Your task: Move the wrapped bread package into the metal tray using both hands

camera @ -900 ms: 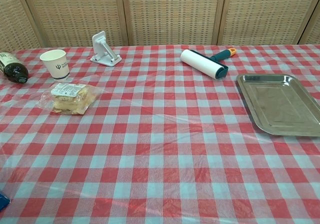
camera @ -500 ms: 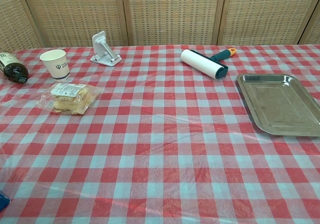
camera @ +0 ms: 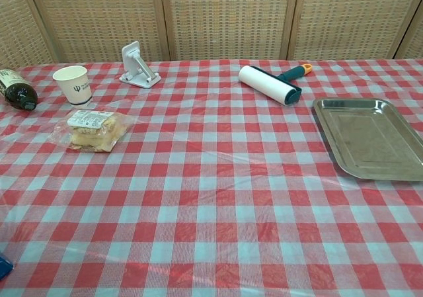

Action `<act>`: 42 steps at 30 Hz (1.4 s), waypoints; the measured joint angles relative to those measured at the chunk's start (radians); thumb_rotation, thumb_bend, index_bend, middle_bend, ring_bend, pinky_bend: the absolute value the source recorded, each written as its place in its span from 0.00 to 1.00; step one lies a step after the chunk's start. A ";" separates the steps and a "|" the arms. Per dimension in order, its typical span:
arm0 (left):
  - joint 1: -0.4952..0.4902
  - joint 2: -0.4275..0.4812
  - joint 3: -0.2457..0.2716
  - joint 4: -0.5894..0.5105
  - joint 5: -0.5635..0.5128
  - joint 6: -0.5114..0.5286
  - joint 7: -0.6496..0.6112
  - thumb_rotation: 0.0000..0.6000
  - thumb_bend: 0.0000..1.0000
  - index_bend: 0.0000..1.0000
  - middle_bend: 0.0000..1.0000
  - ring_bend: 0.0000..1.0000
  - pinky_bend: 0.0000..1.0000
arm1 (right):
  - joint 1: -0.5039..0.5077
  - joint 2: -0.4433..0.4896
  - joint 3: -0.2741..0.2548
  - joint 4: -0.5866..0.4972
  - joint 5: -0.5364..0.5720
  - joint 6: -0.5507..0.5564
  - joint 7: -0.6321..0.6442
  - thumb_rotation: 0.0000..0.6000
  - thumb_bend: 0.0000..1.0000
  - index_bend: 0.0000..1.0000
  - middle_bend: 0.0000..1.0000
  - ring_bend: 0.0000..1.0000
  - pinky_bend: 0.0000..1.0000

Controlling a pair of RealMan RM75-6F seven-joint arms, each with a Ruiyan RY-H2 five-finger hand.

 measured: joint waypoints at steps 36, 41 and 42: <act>-0.704 -0.289 -0.179 0.262 -0.844 -0.681 0.507 1.00 0.11 0.01 0.00 0.00 0.00 | 0.036 0.003 0.018 0.051 0.107 -0.128 0.089 1.00 0.07 0.00 0.00 0.00 0.00; -0.753 -0.360 -0.143 0.374 -0.892 -0.723 0.517 1.00 0.12 0.07 0.00 0.00 0.03 | 0.040 0.000 0.022 0.067 0.124 -0.144 0.100 1.00 0.07 0.00 0.00 0.00 0.00; -0.760 -0.373 -0.136 0.391 -0.899 -0.729 0.517 1.00 0.12 0.09 0.00 0.00 0.05 | 0.040 -0.001 0.023 0.070 0.127 -0.145 0.102 1.00 0.07 0.00 0.00 0.00 0.00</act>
